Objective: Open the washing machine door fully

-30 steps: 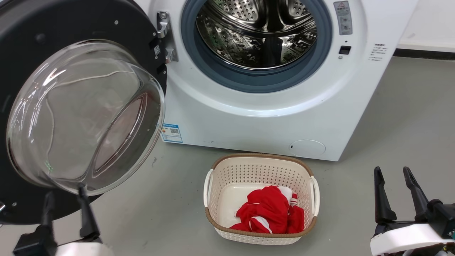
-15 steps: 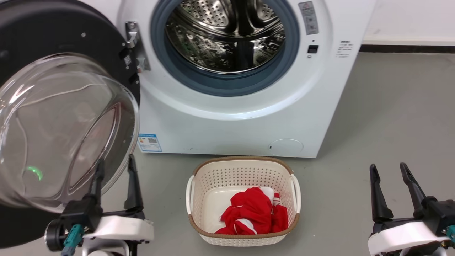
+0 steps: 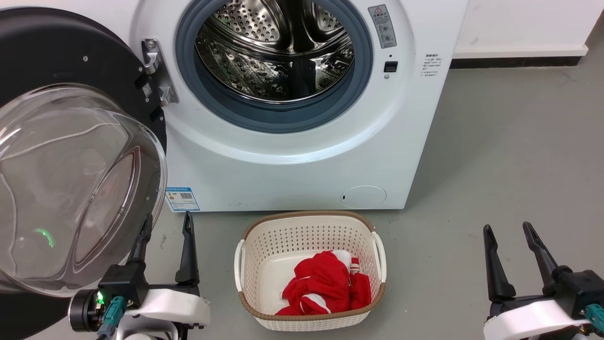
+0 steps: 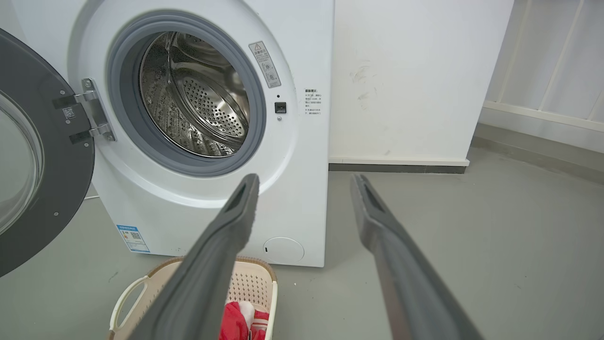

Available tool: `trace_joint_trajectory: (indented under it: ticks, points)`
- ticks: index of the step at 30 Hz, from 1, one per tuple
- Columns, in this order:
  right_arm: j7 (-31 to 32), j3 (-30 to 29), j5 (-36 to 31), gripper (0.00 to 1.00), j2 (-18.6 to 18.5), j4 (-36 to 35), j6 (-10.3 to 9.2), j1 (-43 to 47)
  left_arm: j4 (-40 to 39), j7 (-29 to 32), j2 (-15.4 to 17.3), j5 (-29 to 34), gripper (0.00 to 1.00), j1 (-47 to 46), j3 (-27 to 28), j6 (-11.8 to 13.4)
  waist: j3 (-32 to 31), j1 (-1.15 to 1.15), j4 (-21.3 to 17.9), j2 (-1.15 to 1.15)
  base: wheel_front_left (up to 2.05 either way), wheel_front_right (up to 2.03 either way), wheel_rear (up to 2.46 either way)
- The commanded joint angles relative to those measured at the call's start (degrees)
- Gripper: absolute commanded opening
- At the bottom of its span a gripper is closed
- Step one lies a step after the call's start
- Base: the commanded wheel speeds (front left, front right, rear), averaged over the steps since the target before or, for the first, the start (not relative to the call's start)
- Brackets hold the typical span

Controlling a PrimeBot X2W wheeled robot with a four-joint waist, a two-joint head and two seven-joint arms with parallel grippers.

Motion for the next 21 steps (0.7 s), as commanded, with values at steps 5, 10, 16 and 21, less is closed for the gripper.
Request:
trace_joint_trajectory:
  ticks: [5, 10, 16, 21]
  points:
    - [-0.13, 0.32, 0.33, 1.00, 0.06, 0.27, -0.04, 0.29, -0.09, -0.13, -0.46, 1.05, 1.00, 0.83, 0.48, -0.45, 0.01, 0.00, 0.20, 0.00, 0.00, 0.00, 0.00]
    - [-0.27, 0.22, 0.36, 1.00, 0.06, 0.48, -0.04, -0.05, 0.02, -0.13, -0.67, 1.45, 1.00, 0.85, 0.78, -0.87, 0.00, 0.00, 0.36, 0.00, 0.00, 0.00, 0.00]
    - [-0.45, 0.25, 0.50, 1.00, 0.06, 0.67, -0.04, -0.27, 0.02, -0.13, -0.88, 1.97, 1.00, 0.82, 1.14, -1.33, 0.14, 0.00, 0.38, 0.00, 0.00, 0.00, 0.00]
    - [-0.33, 0.30, 0.65, 0.00, 0.00, 0.65, 0.00, -0.08, 0.06, 0.00, -0.95, 2.09, 0.00, 0.18, 1.13, -1.51, 0.24, 0.00, 0.35, 0.00, 0.00, 0.00, 0.00]
